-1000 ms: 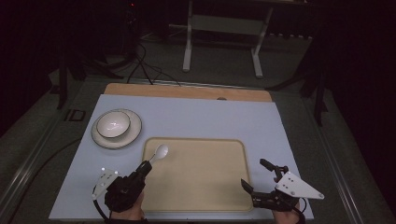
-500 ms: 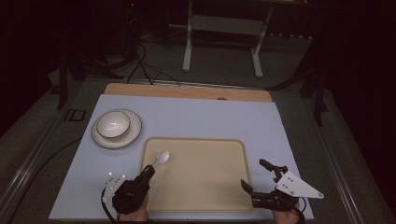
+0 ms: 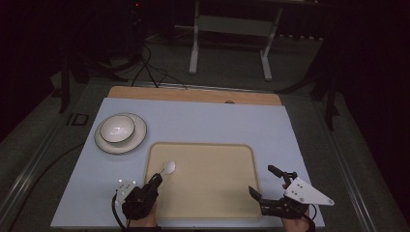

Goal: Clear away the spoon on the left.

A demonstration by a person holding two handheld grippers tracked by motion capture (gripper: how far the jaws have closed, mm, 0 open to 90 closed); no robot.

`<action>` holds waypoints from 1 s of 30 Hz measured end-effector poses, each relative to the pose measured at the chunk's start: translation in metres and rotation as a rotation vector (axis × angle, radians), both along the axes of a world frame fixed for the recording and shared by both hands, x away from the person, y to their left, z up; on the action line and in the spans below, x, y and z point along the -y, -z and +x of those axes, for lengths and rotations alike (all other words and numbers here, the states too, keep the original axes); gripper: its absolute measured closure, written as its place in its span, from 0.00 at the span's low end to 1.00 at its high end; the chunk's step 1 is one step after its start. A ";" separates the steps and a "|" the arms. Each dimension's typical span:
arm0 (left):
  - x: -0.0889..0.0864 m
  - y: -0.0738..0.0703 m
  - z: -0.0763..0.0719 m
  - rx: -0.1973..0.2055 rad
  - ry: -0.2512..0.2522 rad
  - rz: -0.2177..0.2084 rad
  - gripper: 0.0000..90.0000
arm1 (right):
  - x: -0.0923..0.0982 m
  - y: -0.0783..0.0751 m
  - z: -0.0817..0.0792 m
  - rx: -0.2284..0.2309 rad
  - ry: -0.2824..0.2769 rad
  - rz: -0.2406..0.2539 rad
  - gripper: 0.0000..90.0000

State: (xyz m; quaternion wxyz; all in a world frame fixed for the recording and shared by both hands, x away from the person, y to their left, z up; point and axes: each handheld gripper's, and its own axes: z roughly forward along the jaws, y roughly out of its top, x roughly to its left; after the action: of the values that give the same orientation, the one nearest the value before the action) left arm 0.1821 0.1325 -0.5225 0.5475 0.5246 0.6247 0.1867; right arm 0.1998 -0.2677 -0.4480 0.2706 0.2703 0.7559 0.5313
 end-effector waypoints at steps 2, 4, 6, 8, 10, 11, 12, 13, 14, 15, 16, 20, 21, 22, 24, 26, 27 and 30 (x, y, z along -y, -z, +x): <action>0.000 0.002 -0.002 -0.005 0.001 -0.005 0.95 | 0.000 0.000 0.000 0.000 0.001 -0.001 0.14; 0.000 0.002 -0.002 -0.008 0.003 0.000 0.95 | 0.000 0.000 0.000 0.000 0.001 -0.001 0.14; 0.002 0.002 -0.005 -0.025 0.013 0.000 0.95 | 0.000 0.000 0.000 -0.003 0.002 0.002 0.14; 0.004 0.002 -0.007 -0.035 0.022 0.008 0.95 | 0.000 0.000 0.000 0.000 0.002 0.001 0.14; 0.006 0.003 -0.008 -0.048 0.027 0.008 0.94 | 0.000 0.000 0.000 0.001 0.001 0.000 0.14; 0.006 0.003 -0.009 -0.054 0.027 0.010 0.94 | 0.000 0.000 0.000 0.001 0.001 0.000 0.14; 0.006 0.003 -0.009 -0.058 0.031 0.011 0.94 | 0.000 0.000 0.000 0.001 0.000 0.001 0.14; 0.007 0.003 -0.009 -0.065 0.035 0.021 0.94 | 0.000 0.000 0.000 0.002 0.000 0.002 0.14; 0.008 0.002 -0.010 -0.071 0.038 0.028 0.94 | 0.000 -0.001 0.000 0.002 0.000 0.003 0.14; 0.009 0.002 -0.010 -0.076 0.043 0.034 0.94 | 0.001 -0.001 0.000 0.004 0.000 0.003 0.14; 0.009 0.002 -0.010 -0.076 0.043 0.034 0.94 | 0.001 -0.001 0.000 0.004 0.000 0.003 0.14; 0.012 0.002 -0.014 -0.107 0.052 0.061 0.94 | 0.001 -0.001 0.000 0.006 0.002 0.004 0.14; 0.012 0.002 -0.015 -0.112 0.054 0.071 0.94 | 0.001 -0.001 0.000 0.007 0.003 0.004 0.14; 0.013 0.003 -0.016 -0.116 0.055 0.076 0.94 | 0.001 -0.001 0.000 0.006 0.003 0.005 0.14; 0.014 0.003 -0.016 -0.135 0.069 0.087 0.94 | 0.001 -0.001 0.000 0.006 0.004 0.002 0.14; 0.014 0.003 -0.016 -0.140 0.076 0.091 0.94 | 0.000 -0.001 0.000 0.005 0.002 0.002 0.14; 0.014 0.003 -0.015 -0.151 0.087 0.104 0.93 | 0.000 -0.001 0.000 0.004 0.000 0.002 0.14; 0.013 0.003 -0.014 -0.168 0.097 0.110 0.92 | 0.001 -0.001 0.001 0.000 -0.002 0.001 0.14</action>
State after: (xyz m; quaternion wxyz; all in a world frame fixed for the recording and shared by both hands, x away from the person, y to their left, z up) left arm 0.1678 0.1190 -0.5258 0.4718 0.5974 0.6310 0.1494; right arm 0.2005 -0.2682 -0.4474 0.2699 0.2695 0.7561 0.5319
